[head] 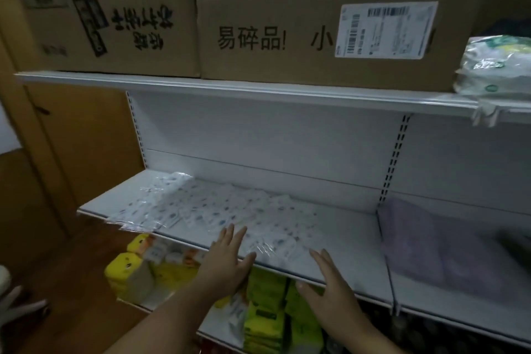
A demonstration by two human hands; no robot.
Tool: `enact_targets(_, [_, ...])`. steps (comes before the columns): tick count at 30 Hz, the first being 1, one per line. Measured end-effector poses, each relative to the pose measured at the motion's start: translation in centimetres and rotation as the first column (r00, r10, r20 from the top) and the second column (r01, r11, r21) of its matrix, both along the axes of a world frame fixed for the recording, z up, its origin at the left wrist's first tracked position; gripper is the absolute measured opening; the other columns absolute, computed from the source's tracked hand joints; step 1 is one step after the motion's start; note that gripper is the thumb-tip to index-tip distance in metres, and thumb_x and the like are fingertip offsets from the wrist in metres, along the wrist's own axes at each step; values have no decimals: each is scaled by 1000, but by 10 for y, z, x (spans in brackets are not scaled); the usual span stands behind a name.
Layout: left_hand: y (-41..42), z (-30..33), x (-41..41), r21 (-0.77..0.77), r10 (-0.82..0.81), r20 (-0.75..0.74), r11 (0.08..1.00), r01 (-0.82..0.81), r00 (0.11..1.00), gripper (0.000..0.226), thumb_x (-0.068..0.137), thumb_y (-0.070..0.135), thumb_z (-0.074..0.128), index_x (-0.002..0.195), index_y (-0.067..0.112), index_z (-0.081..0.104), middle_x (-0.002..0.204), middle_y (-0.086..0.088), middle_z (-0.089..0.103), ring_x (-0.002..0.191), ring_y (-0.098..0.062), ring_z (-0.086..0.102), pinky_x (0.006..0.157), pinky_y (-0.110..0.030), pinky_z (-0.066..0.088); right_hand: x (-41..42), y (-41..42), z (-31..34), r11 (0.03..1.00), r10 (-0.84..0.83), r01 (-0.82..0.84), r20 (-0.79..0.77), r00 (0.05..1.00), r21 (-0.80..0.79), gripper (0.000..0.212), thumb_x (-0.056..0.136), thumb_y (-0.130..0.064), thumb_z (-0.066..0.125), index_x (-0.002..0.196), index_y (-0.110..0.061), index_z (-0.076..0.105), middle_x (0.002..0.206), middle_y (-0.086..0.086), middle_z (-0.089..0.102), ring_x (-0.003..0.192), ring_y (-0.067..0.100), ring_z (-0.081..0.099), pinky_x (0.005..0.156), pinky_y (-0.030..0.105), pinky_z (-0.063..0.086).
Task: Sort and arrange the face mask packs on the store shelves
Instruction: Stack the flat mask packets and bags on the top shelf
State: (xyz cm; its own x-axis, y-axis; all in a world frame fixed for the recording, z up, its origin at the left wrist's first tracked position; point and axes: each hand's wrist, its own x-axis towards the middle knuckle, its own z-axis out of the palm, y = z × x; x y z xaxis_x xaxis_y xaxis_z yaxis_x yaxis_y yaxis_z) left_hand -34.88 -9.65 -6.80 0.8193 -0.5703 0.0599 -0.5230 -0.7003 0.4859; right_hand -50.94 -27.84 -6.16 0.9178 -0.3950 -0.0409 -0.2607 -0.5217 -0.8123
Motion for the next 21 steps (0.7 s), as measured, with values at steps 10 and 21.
enact_targets(10, [-58, -20, 64, 1, -133, -135, 991, 135, 982, 66, 98, 51, 37, 154, 31, 8, 162, 4, -1, 149, -12, -3, 118, -32, 11, 43, -31, -31, 992, -126, 121, -192, 973, -41, 70, 91, -51, 54, 149, -37, 17, 160, -11, -6, 148, 13, -4, 119, 34, 13])
enact_targets(21, [-85, -20, 94, -166, -68, -147, 985, 43, 987, 40, 95, 25, 55, 134, 23, 51, 137, 4, 51, 125, -11, 47, 98, -15, 32, 132, -48, -73, 883, -180, -5, -348, 920, -469, 102, 77, -81, 35, 153, -23, 4, 161, 4, -12, 147, 23, -14, 114, 51, -14])
